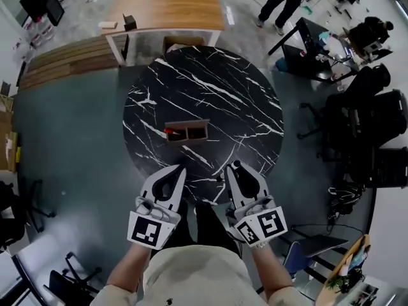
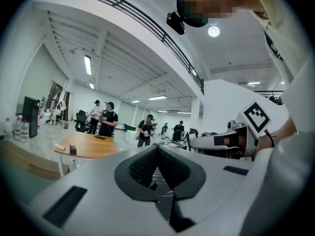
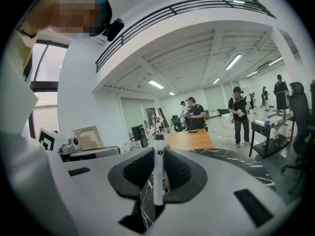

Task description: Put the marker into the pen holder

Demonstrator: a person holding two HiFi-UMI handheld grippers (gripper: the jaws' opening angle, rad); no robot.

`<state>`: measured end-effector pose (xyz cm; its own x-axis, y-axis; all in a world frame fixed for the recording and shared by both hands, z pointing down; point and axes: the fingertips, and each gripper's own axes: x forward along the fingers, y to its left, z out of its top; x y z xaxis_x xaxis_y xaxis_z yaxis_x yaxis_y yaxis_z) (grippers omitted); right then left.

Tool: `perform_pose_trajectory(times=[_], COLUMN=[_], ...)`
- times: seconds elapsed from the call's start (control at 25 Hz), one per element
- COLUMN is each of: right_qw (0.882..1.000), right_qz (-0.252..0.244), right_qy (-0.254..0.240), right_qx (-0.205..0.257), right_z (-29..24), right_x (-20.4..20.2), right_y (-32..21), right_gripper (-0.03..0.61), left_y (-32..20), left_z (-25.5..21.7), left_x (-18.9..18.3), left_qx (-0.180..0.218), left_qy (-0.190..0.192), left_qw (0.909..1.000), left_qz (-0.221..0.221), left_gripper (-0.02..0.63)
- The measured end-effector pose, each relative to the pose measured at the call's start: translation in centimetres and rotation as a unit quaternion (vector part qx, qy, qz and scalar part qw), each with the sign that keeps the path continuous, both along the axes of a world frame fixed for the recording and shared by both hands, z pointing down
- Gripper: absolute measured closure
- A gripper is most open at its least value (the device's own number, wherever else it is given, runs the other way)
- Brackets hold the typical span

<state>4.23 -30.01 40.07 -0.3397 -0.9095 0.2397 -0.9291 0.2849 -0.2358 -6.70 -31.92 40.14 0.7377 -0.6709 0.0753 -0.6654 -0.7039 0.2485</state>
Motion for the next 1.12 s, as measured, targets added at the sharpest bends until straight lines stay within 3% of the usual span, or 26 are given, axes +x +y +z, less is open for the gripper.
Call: perform_pose_trajectory(times=[0.24, 0.6, 1.12], right_qw=[0.999, 0.997, 0.991], right_qz=[-0.034, -0.056, -0.111], right_qy=[-0.003, -0.001, 0.059], right_qx=[-0.021, -0.048, -0.045], right_z=[4.2, 11.2, 16.1], right_x=[-1.2, -0.7, -1.8], right_y=[-6.2, -13.6, -16.3], right_gripper=[0.500, 0.500, 0.500], left_y=[-3.4, -6.5, -7.7], left_z=[3.3, 7.8, 10.6], left_x=[-0.4, -0.4, -0.4], left_qx=[-0.021, -0.058, -0.083], left_qy=[-0.023, -0.061, -0.073], left_qw=[0.9984, 0.9937, 0.9874], left_qz=[-0.047, -0.073, -0.113], left_gripper=[0.603, 0.603, 0.603])
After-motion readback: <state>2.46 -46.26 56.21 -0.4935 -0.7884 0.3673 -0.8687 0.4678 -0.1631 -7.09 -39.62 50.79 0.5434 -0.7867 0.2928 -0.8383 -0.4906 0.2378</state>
